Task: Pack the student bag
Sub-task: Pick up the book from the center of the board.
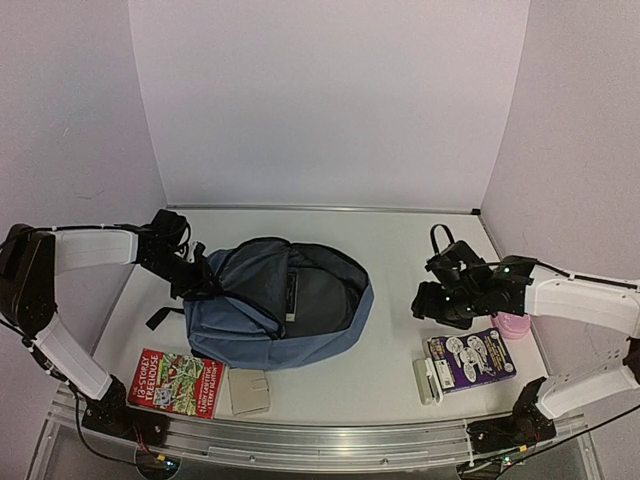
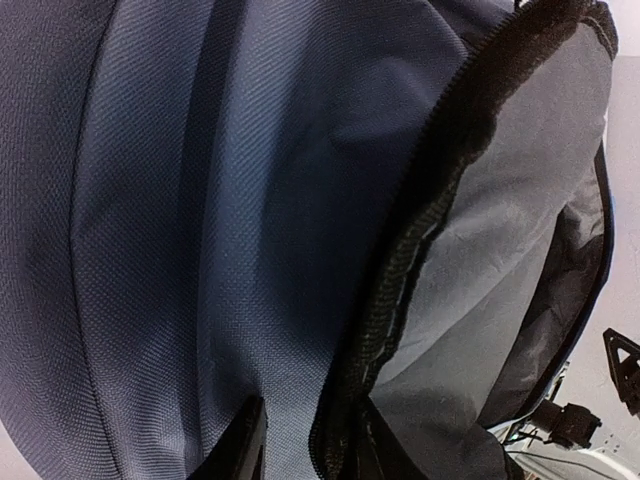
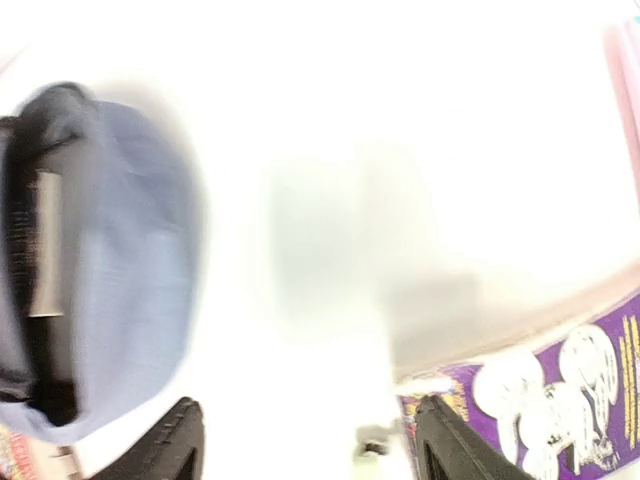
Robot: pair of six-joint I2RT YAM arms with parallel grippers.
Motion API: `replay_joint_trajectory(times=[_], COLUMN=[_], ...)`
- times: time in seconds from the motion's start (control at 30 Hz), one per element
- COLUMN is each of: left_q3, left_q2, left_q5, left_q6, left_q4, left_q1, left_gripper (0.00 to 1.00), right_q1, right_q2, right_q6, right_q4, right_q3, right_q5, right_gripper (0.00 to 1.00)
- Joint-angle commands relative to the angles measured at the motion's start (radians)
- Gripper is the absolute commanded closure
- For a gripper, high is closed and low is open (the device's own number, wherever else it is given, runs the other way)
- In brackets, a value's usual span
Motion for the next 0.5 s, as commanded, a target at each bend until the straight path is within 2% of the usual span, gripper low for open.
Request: replay_joint_trajectory(times=[0.0,0.17,0.37,0.47], left_q3=[0.043,0.043,0.049,0.052], left_q2=[-0.048,-0.105,-0.206,-0.266], left_q5=[-0.057,-0.032,-0.007,-0.007], left_q6=[-0.003,0.006,0.017,0.019], left_q4=[0.016,0.0,-0.029,-0.035], left_q1=[0.005,0.006,0.006,0.006], left_gripper=[0.58,0.37,0.17,0.1], right_q1=[-0.003,-0.003,-0.003,-0.003], right_q2=[0.063,0.171,0.288,0.313], right_q6=[0.08,0.065,0.076,0.085], right_q4=[-0.046,-0.045,-0.056,-0.053], right_q3=[-0.041,-0.021,-0.007,-0.007], right_q5=[0.019,0.04,0.069,0.08], right_gripper=[0.24,0.2,0.18,0.19])
